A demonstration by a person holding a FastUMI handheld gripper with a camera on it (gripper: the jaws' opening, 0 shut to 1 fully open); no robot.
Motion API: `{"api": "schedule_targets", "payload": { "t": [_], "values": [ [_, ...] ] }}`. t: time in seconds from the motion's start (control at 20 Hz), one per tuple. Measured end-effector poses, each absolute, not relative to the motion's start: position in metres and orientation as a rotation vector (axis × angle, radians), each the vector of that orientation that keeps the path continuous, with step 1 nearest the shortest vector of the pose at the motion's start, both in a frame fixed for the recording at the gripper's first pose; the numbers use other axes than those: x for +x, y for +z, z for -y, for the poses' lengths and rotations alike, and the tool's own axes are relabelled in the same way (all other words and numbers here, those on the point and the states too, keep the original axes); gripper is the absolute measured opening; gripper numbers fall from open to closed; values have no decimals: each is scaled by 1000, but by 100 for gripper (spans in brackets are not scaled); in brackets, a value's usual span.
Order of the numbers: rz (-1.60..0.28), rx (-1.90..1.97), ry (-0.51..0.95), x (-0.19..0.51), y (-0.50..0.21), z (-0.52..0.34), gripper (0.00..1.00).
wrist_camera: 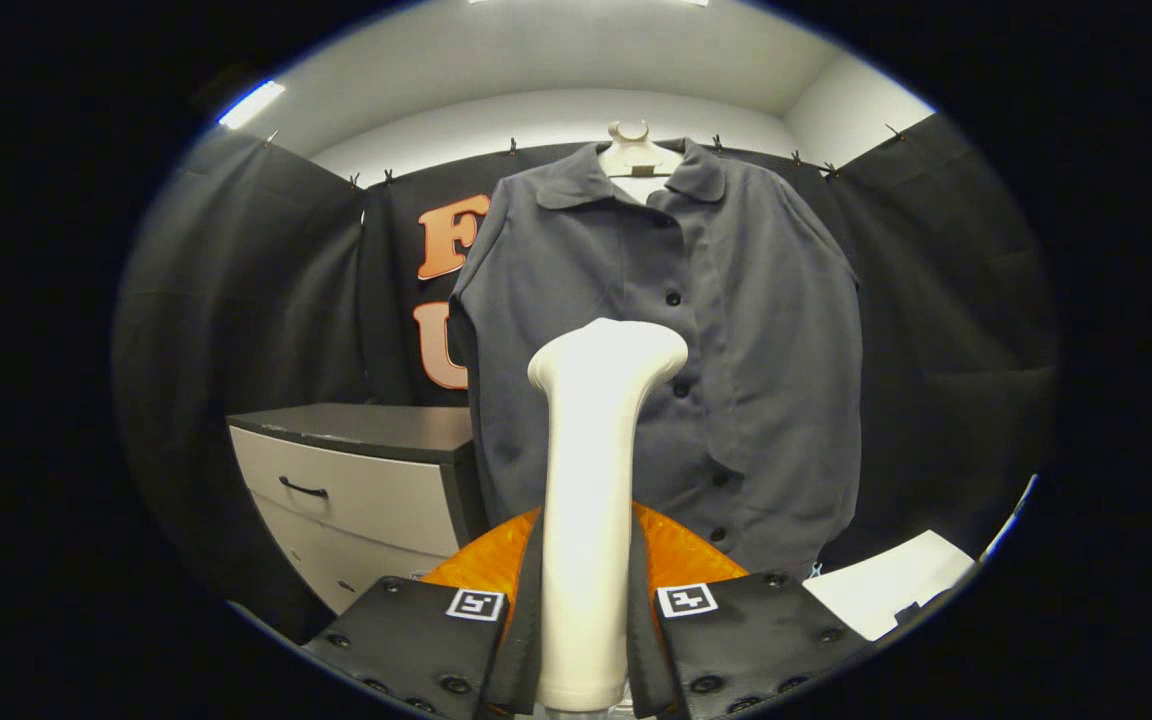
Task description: Iron the clothes twice with a garment steamer, once on the left side and once on the right side.
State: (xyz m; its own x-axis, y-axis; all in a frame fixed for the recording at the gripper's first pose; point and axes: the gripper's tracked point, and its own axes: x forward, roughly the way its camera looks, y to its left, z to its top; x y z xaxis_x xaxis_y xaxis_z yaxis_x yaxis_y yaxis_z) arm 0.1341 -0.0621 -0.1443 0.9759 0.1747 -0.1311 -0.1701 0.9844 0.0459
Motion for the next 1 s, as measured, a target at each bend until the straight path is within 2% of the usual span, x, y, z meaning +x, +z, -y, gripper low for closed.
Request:
{"api": "schedule_targets", "payload": {
  "t": [0.4,0.65,1.0],
  "values": [
    [-47,64,108,150,-81,120,42],
    [6,45,29,188,-45,174,42],
    [3,34,34,233,-23,194,42]
  ]
}}
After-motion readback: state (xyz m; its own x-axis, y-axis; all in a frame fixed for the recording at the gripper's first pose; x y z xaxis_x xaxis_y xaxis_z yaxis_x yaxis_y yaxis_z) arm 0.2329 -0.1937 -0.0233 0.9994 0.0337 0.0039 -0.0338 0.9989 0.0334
